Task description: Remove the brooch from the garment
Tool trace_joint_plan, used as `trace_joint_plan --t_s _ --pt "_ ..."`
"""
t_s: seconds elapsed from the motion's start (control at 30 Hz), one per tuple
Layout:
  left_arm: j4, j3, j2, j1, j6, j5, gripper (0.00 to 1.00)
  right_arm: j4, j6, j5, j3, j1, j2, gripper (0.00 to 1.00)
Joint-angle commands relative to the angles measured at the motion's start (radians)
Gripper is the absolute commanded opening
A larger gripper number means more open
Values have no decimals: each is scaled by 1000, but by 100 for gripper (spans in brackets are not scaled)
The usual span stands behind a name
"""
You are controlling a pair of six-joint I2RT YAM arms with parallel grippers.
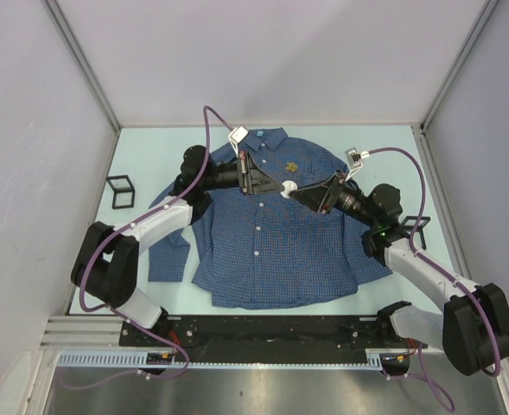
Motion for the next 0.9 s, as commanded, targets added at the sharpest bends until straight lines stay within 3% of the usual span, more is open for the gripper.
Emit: trace_joint_plan --t_s 0.0,0.5,0.87 --pt "41 -8 -37 3 3 -2 0 63 5 9 5 9 7 47" --pt "-9 -4 -58 2 55 -14 0 77 23 33 8 20 30 37" --pt "-193 32 -101 -4 216 -51 0 96 52 22 9 23 71 31"
